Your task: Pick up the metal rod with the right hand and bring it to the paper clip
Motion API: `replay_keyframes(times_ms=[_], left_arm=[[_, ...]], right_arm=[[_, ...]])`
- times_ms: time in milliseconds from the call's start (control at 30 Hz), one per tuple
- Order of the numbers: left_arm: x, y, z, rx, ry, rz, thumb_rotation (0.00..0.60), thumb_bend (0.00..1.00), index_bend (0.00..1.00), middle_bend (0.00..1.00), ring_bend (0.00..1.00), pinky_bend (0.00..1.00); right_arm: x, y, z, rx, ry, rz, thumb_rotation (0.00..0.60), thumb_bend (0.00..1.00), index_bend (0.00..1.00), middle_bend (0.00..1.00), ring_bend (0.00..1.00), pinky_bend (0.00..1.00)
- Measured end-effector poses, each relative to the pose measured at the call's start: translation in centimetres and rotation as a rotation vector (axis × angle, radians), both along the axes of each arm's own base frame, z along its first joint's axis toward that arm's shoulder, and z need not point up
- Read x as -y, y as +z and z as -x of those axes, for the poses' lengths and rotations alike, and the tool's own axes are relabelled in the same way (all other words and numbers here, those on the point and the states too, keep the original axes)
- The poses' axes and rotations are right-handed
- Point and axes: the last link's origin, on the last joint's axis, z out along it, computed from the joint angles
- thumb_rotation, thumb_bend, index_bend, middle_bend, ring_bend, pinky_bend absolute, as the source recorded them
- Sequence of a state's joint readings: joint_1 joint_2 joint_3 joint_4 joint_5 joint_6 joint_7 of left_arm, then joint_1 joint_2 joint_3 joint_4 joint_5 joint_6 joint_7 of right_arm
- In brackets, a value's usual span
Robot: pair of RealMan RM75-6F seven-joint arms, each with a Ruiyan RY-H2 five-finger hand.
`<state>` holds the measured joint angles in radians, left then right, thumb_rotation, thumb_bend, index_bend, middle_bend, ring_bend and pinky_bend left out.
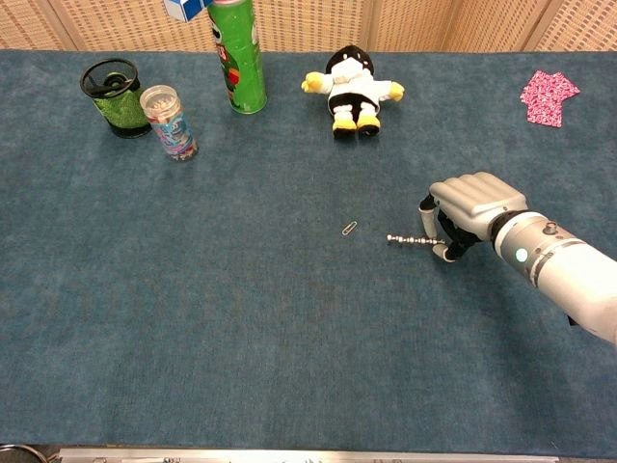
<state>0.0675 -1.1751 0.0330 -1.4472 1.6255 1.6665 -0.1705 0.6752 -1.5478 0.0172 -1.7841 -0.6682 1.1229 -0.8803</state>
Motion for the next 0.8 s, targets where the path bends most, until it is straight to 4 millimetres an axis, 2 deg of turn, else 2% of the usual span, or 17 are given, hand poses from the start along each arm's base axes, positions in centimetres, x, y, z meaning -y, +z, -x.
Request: replay_keyframes(times_ms=[500,800], left_arm=[[0.1,-0.1,-0.3,-0.006,0.002,0.008,0.600,0.21,0.10,0.10,0.07,0.04],[0.8,0.2,0.0,-0.004,0.026,-0.006,0.600,0.21,0.10,0.10,0.07,0.04]], right_arm=[[0.1,2.2,-1.9,0.096,0.036,0.011,0.600,0.44,0.59,0.81,0.87,1.00],[1.3,1.2,-2.9,0.103,0.031,-0.008,0.600,0.44,0.59,0.81,0.87,1.00]])
